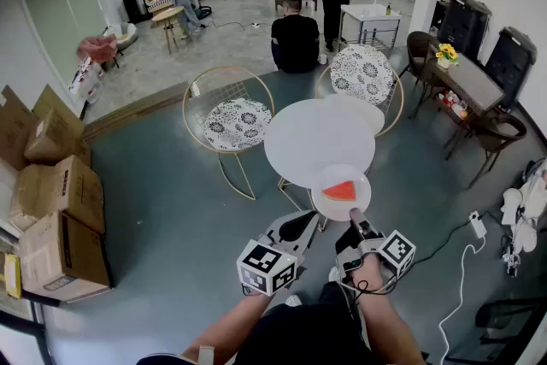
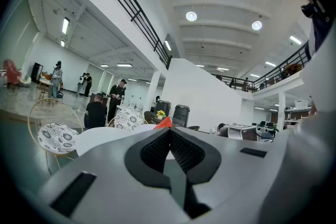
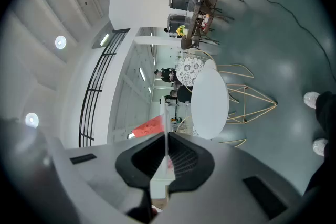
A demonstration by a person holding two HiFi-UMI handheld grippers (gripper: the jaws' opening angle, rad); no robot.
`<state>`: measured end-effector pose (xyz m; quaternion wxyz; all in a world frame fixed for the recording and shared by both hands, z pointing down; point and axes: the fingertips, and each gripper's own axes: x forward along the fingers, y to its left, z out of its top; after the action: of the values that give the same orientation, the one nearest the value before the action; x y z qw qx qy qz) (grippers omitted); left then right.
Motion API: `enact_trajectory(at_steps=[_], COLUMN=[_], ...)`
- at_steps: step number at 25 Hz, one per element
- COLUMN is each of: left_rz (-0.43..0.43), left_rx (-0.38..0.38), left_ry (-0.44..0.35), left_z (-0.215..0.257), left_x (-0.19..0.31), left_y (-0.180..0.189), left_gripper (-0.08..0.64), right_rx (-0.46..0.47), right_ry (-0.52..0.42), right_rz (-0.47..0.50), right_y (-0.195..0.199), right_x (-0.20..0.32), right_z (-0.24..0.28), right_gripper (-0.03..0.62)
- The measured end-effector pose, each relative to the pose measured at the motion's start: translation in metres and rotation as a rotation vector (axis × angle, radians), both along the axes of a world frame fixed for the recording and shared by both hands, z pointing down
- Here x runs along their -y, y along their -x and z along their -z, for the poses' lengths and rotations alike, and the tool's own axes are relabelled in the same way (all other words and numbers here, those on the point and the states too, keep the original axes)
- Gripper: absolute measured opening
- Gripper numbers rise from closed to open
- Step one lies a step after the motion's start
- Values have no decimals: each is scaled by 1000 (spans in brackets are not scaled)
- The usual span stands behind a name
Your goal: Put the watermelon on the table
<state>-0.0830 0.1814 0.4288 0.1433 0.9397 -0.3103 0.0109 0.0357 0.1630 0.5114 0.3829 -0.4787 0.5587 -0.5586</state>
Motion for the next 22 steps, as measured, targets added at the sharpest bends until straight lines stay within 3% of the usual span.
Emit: enact_trajectory(at_steps=[22], left_rz=[-15], left_rx=[3], left_ry=[5], left_z=[0], left_x=[4], left_y=[0], left_gripper=[3], right_rx=[5], right_ry=[-15], right_rz=[-10], right_y=[0], right_x=[6], right_z=[6], right_gripper=[14])
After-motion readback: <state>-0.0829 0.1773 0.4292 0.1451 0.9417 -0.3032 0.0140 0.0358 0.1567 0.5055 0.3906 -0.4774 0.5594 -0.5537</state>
